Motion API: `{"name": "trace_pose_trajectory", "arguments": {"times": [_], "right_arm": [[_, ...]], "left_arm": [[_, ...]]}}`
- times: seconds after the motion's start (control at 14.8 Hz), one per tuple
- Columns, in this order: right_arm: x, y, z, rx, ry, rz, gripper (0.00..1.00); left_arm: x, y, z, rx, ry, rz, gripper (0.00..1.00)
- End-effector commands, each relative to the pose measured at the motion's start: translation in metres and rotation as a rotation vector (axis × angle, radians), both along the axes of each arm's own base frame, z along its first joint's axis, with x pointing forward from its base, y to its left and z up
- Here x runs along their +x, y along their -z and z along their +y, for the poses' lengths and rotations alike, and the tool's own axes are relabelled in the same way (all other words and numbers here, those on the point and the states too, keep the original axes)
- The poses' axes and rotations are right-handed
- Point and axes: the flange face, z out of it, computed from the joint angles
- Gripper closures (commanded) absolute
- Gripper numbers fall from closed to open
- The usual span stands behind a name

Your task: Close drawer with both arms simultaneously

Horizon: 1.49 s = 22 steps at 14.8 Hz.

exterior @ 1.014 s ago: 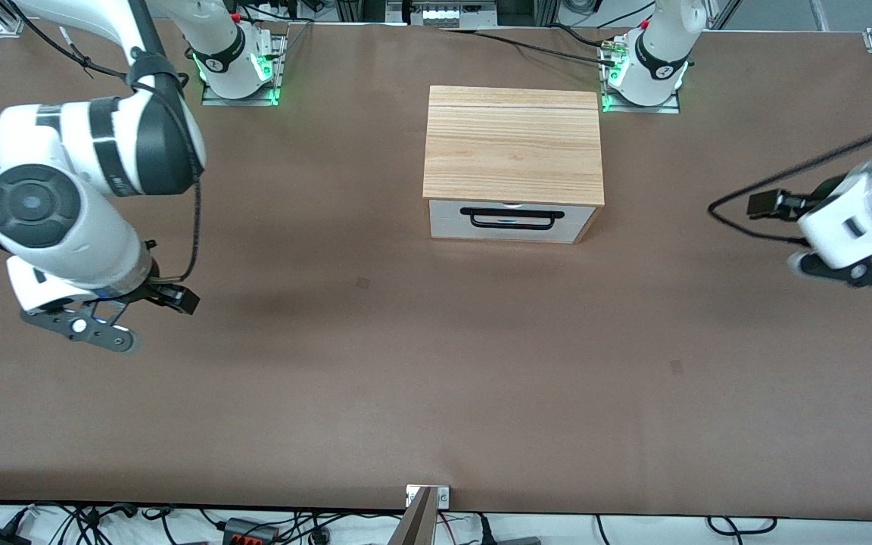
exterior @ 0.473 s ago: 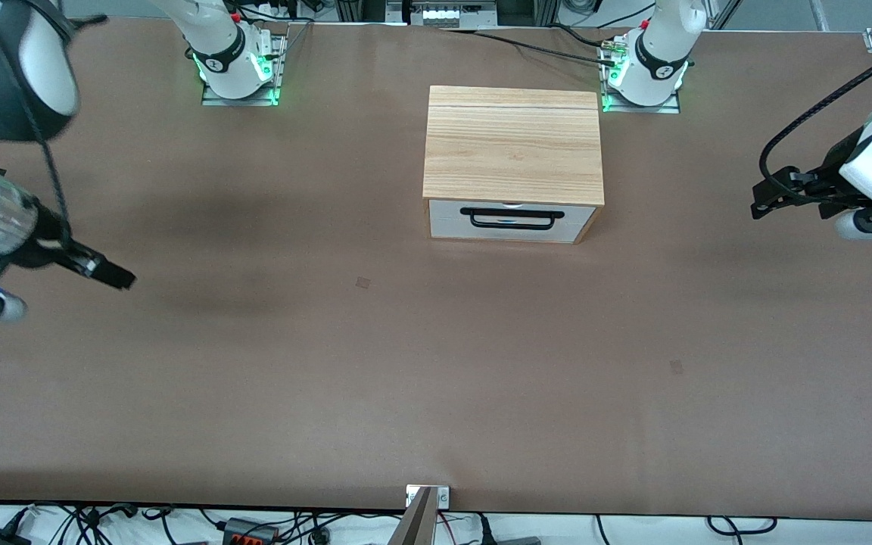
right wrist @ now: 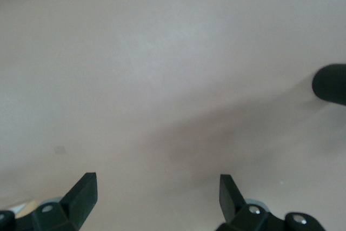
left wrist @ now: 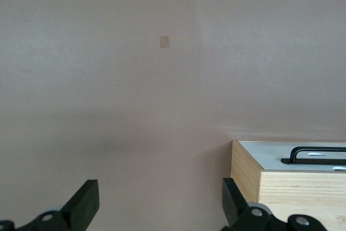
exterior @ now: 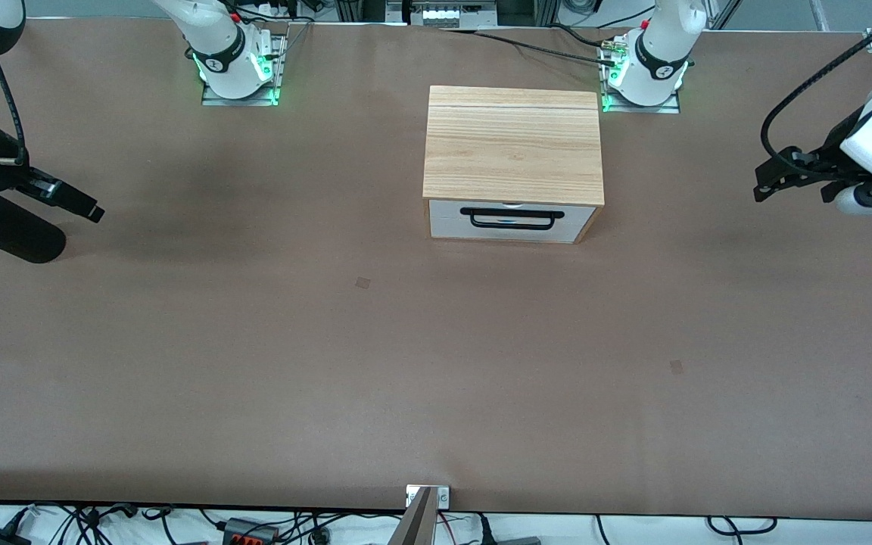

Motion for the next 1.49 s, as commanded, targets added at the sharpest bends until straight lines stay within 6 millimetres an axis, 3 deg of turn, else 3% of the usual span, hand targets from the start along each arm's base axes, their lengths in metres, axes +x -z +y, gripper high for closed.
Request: {"name": "trace_pose_trajectory", "arguments": {"times": [0.0, 0.27, 0.68, 1.42], "right_arm": [[-0.002, 0.000, 0.003, 0.013, -0.020, -0.032, 0.00], [0.008, -0.006, 0.005, 0.006, -0.020, -0.018, 0.00], [0.009, -0.012, -0.002, 0.000, -0.007, -0.028, 0.00], [0.008, -0.014, 0.005, -0.024, -0.025, -0.028, 0.00]], "left_arm": [[-0.019, 0.001, 0.003, -0.015, 0.015, -0.026, 0.00], [-0.020, -0.002, 0.003, -0.007, 0.025, -0.020, 0.00], [-0.020, -0.009, -0.002, -0.003, 0.024, 0.001, 0.00], [-0.017, -0.006, -0.006, -0.003, 0.032, 0.006, 0.00]]}}
